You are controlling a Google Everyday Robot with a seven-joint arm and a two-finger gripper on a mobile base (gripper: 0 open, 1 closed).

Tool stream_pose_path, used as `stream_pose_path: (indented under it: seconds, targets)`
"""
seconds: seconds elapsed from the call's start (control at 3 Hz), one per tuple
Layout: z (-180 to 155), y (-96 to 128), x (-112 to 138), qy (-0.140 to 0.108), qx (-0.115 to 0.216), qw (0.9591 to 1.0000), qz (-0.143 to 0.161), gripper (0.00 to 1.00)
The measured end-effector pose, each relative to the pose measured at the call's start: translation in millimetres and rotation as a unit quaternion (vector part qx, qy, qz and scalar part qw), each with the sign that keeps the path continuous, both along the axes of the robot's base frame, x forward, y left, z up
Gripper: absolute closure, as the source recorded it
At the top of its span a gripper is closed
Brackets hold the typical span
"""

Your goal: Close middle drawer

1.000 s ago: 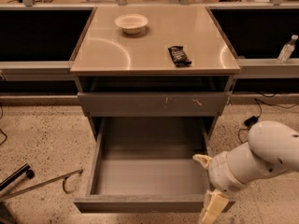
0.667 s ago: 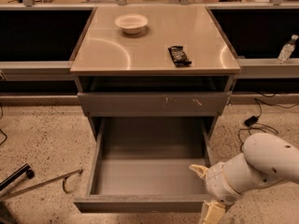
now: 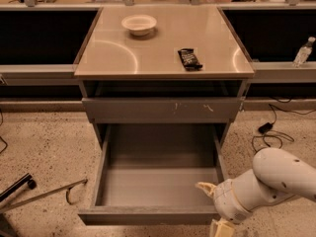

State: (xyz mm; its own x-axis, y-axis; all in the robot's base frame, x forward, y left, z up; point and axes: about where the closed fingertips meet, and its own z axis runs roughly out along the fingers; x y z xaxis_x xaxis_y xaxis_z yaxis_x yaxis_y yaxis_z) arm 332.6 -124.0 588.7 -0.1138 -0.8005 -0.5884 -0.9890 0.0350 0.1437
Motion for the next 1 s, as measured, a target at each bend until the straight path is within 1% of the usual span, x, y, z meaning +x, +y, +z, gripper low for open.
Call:
stream_pose_path:
  seconds: [0.33, 0.67, 1.0]
  targets:
    - [-43, 20, -33, 0.043, 0.046, 0.9980, 0.013, 0.00]
    - [-87, 43, -64, 0.084, 0.077, 0.9929, 0.034, 0.00]
    - [-128, 58, -77, 0.110, 0.070, 0.9904, 0.046, 0.00]
